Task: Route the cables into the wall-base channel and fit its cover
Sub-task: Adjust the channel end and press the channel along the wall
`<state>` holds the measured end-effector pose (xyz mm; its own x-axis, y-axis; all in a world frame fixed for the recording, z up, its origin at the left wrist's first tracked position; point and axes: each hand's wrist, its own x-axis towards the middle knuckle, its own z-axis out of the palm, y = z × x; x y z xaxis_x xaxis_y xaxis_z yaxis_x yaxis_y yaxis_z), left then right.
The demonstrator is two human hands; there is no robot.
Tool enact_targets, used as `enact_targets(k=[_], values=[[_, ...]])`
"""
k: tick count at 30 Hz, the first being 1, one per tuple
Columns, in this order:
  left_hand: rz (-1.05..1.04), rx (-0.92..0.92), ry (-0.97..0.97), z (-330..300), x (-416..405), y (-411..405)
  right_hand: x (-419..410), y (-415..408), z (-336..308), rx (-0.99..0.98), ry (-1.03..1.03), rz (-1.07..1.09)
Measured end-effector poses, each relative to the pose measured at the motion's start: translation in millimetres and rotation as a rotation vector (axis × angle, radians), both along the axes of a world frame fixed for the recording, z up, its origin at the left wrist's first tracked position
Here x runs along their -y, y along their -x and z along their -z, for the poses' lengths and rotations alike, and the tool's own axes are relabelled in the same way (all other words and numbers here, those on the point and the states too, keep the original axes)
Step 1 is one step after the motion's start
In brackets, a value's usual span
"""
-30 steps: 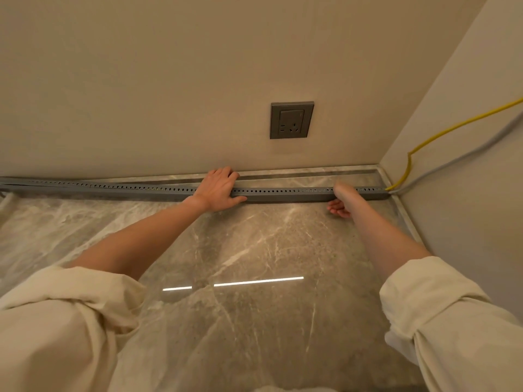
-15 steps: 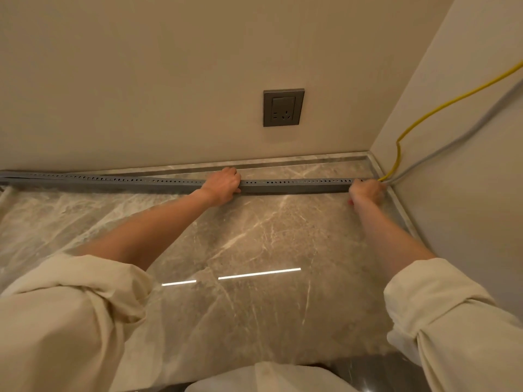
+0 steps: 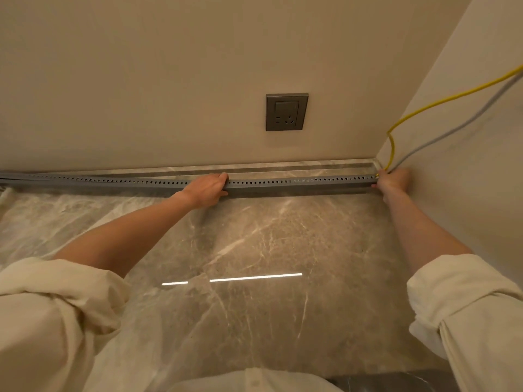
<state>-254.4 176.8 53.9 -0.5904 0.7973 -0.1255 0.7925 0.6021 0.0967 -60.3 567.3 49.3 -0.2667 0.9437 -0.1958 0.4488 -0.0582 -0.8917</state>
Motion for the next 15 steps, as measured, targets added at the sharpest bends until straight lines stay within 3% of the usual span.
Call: enact_targets(k=[11,15], values=[[-0.016,-0.221,-0.014,-0.4,-28.8,23.5,-23.0,49.0,-8.8,-0.030,-0.094,0.128],[-0.051,-0.298,0.011,-1.1,-38.8,26.8,-29.7,55.0,-10.5,0.068,-0.190,0.137]])
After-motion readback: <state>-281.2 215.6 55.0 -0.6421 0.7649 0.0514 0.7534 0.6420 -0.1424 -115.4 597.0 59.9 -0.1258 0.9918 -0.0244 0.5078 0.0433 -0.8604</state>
